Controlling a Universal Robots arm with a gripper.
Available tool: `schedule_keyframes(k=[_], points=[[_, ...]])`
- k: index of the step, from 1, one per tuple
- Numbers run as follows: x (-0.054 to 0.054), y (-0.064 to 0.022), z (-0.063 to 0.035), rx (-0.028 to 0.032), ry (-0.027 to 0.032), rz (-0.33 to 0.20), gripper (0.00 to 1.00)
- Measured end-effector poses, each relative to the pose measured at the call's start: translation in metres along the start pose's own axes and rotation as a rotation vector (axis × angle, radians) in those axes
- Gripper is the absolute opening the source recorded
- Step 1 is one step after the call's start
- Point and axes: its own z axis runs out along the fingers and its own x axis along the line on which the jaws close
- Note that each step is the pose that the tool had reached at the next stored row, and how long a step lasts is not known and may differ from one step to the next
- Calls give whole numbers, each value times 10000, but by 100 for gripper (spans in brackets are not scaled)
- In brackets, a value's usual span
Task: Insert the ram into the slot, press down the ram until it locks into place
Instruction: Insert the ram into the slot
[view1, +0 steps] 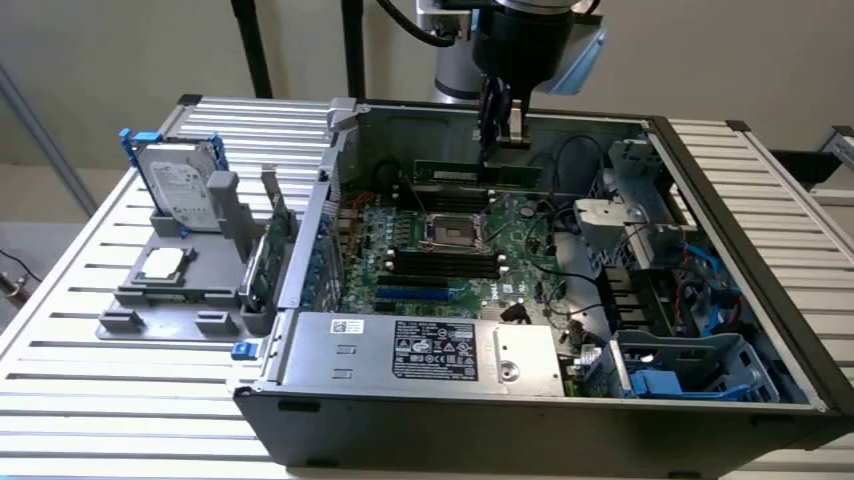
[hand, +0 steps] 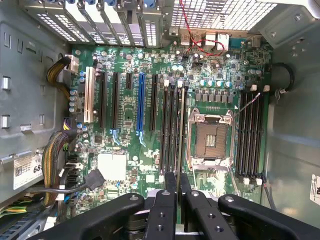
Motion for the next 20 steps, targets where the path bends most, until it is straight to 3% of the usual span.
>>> schedule_keyframes(k=[4, 20], points=[[0, 17, 16, -1, 10, -1, 14], [0, 180, 313, 0, 28, 0, 14]])
